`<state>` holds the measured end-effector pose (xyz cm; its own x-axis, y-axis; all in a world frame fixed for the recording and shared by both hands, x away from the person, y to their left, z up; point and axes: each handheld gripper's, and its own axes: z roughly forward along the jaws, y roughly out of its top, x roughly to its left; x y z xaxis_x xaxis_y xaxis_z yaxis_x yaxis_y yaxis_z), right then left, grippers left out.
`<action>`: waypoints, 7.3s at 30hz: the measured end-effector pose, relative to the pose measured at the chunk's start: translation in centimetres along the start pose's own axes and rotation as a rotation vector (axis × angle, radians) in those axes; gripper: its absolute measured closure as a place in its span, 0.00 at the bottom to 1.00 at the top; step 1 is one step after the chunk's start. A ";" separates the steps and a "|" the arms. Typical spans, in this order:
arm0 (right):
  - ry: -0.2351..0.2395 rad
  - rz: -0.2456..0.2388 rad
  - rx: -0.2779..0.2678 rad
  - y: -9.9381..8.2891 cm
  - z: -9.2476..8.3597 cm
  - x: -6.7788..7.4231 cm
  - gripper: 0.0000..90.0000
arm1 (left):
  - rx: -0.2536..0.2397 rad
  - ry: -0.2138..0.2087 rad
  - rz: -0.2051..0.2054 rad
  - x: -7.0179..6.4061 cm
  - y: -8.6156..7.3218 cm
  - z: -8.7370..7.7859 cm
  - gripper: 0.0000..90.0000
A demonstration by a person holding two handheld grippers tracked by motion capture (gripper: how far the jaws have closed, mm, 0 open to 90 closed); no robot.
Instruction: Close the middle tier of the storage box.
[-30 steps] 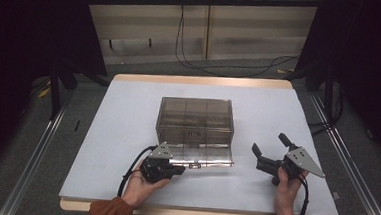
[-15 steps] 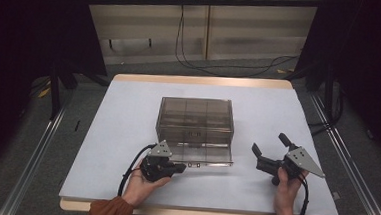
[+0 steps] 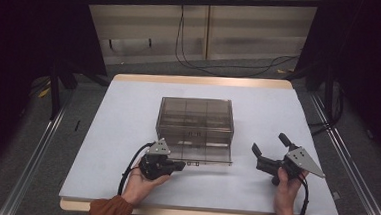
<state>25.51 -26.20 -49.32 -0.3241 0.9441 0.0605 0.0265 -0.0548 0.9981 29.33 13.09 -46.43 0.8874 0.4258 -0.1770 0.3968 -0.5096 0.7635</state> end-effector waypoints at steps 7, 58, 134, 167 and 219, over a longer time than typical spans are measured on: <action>0.000 -0.002 -0.001 0.0 0.0 0.0 0.00 | -0.001 -0.004 0.001 0.0 0.1 -0.1 1.00; -0.001 0.002 0.000 0.0 0.0 0.0 0.00 | -0.049 0.007 -0.010 0.7 1.0 0.5 1.00; -0.003 -0.004 0.001 0.0 0.0 0.0 0.00 | -0.064 0.065 -0.026 2.2 2.3 1.1 1.00; 0.001 -0.003 -0.001 0.0 0.0 0.0 0.00 | -0.066 0.078 -0.045 3.0 2.3 1.5 1.00; 0.001 -0.001 -0.001 0.0 0.0 0.0 0.00 | -0.092 0.128 -0.061 3.7 3.4 2.1 1.00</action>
<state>25.53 -26.21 -49.32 -0.3247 0.9439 0.0596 0.0253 -0.0543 0.9982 34.41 11.37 -45.82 0.8227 0.5488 -0.1481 0.4205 -0.4122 0.8083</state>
